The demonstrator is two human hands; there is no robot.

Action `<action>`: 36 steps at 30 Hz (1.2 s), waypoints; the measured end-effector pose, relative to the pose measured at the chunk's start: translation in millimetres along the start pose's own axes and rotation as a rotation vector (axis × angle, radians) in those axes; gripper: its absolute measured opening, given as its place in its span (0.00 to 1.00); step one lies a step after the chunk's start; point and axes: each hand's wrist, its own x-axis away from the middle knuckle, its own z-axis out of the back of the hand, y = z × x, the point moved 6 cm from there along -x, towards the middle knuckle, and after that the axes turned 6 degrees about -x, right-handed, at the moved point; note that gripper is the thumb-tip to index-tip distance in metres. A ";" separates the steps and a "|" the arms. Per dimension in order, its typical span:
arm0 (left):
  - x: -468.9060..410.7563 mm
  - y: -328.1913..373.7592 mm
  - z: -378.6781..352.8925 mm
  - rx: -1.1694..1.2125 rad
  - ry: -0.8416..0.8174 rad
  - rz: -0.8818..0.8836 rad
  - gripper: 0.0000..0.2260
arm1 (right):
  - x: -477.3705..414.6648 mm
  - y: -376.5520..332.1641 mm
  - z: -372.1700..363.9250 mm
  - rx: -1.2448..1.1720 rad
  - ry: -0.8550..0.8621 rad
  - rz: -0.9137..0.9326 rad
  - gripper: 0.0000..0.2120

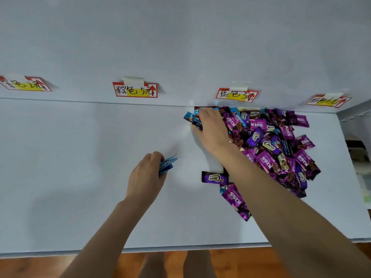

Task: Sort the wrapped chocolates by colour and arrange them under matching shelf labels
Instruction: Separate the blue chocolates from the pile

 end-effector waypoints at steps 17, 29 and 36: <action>16.4 50.7 -39.4 0.062 0.085 0.221 0.07 | 44.3 81.2 4.6 0.102 -0.118 0.114 0.23; 15.7 56.5 -32.7 0.085 0.121 0.208 0.08 | 78.1 93.4 23.6 0.089 -0.106 0.084 0.17; 17.0 49.5 -30.2 0.063 0.120 0.234 0.07 | 69.6 59.7 -8.4 0.011 -0.172 0.168 0.17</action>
